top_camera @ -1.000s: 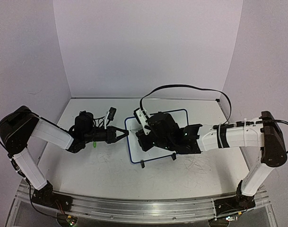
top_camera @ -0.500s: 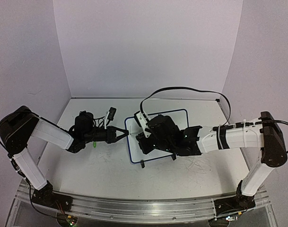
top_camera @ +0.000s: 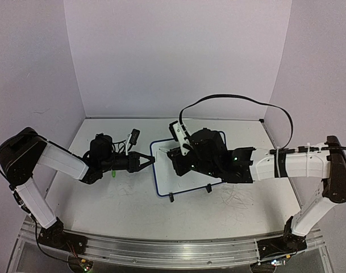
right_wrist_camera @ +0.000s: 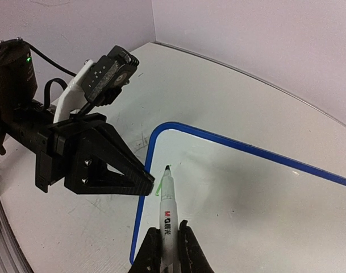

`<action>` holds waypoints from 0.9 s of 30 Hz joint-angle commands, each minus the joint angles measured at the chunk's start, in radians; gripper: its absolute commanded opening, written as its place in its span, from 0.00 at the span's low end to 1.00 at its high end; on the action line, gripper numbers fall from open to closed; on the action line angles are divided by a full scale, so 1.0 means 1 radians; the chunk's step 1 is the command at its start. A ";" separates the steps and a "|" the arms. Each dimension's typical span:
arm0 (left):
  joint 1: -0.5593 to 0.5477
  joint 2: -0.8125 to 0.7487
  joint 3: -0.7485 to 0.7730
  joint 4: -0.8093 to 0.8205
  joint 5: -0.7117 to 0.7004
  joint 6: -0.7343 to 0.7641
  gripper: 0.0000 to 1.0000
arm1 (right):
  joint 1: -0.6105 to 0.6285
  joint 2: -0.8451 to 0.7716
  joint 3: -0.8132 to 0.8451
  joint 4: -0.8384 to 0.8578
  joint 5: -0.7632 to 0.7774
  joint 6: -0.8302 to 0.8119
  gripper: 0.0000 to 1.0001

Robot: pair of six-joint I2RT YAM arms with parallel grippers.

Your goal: Write a sentence on the whiteboard

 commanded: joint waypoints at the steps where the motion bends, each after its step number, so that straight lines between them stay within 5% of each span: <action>1: -0.011 -0.010 0.008 0.033 0.028 -0.005 0.00 | -0.002 0.028 0.054 0.033 0.005 -0.017 0.00; 27: -0.011 -0.003 0.014 0.033 0.035 -0.001 0.00 | -0.013 0.085 0.082 0.016 0.020 -0.012 0.00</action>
